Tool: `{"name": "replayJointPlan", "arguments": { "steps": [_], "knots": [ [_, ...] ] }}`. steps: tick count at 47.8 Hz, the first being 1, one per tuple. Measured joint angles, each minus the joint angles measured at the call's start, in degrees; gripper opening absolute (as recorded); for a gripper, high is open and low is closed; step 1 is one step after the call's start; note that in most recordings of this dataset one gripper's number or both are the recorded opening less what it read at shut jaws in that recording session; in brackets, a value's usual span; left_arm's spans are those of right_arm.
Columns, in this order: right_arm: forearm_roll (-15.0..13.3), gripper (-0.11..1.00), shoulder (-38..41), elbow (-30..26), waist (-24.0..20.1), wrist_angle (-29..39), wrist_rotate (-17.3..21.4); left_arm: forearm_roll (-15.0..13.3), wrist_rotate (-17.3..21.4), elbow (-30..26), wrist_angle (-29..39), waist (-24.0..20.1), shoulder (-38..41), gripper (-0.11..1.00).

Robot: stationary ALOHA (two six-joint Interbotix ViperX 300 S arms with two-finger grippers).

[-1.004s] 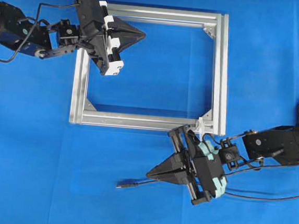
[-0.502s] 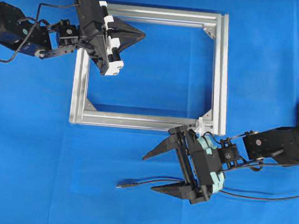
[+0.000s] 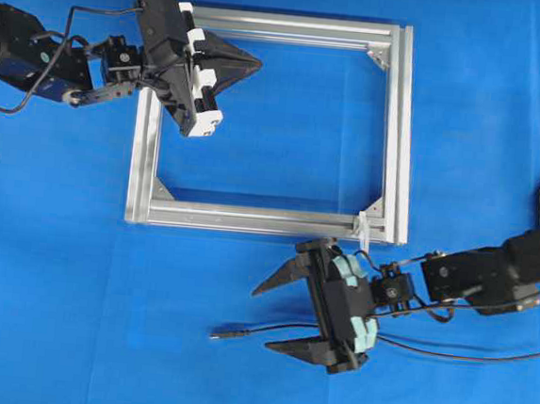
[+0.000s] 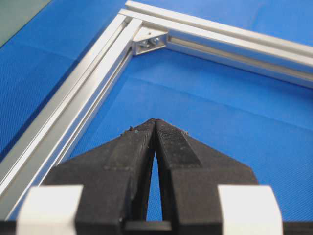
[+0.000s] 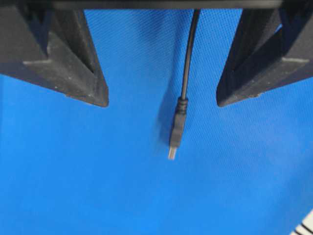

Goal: Insert the wire through the string loop located on the right side.
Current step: 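Lower the right gripper and close it on the USB cable behind the plug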

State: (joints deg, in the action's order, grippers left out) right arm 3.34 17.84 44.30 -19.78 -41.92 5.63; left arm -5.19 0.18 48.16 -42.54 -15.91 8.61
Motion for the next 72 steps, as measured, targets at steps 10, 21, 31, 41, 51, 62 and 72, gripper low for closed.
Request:
{"name": "replayJointPlan", "arguments": {
  "steps": [10, 21, 31, 41, 51, 62, 72],
  "knots": [
    [2.29, 0.86, 3.6, -1.58, -0.35, -0.7, 0.0, 0.0, 0.0, 0.0, -0.09, 0.0, 0.0, 0.0],
    [2.72, 0.82, 4.13, -1.93, -0.35, -0.62, 0.0, 0.0, 0.0, 0.26, -0.09, 0.0, 0.0, 0.0],
    [2.9, 0.63, 4.48, -2.2, -0.26, -0.53, 0.0, 0.09, 0.0, 0.35, 0.0, 0.0, 0.0, 0.0],
    [2.81, 0.09, 4.48, -2.2, -0.35, -0.09, -0.44, 0.09, 0.0, 0.44, -0.09, 0.0, 0.0, 0.0],
    [2.72, -0.04, 4.48, -2.2, -0.35, 0.0, -0.35, 0.0, 0.0, 0.44, 0.0, 0.0, 0.0, 0.0],
    [2.72, -0.04, 4.48, -2.2, -0.35, -0.09, -0.35, 0.0, -0.44, 0.53, 0.0, 0.0, 0.0, 0.0],
    [2.72, -0.04, 3.16, -2.11, -0.35, 1.14, -0.35, 0.09, -0.44, 0.53, 0.0, 0.0, 0.0, 0.0]
  ]
}}
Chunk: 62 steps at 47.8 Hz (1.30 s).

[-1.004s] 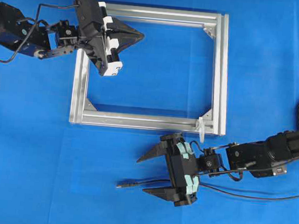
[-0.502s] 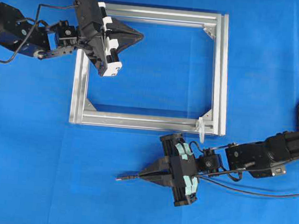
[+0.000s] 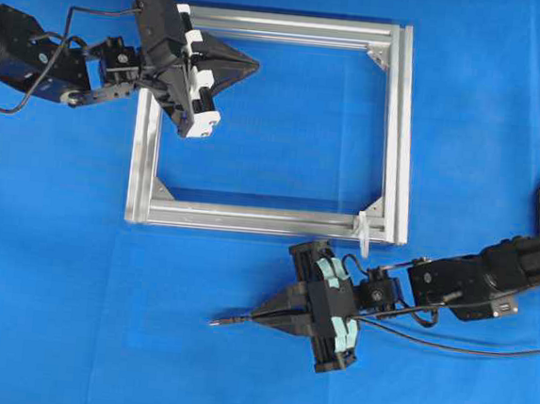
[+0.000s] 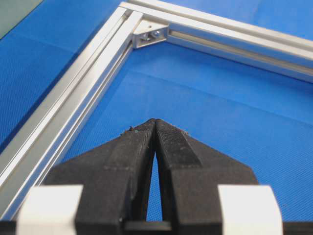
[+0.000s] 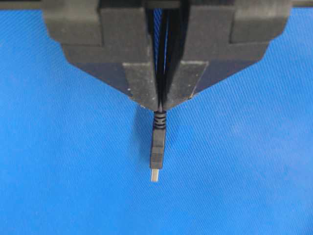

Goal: Insert the wire through the string loop located on the right side.
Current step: 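Lower the right gripper and close it on the USB cable behind the plug, then lift the held USB cable with the right gripper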

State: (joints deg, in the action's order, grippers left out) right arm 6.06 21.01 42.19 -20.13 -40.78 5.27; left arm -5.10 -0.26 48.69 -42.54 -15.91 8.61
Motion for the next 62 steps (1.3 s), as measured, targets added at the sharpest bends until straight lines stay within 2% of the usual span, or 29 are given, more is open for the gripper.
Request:
{"name": "replayJointPlan", "arguments": {
  "steps": [22, 62],
  "knots": [
    [-0.09, -0.04, -11.34, 0.0, 0.0, 11.69, -0.26, -0.09, -0.18, 0.0, 0.0, 0.0, 0.0, 0.0],
    [-0.09, -0.04, -11.78, 0.0, 0.0, 12.48, -0.35, 0.0, -0.18, 0.0, -0.09, 0.0, -0.09, 0.0]
  ]
}}
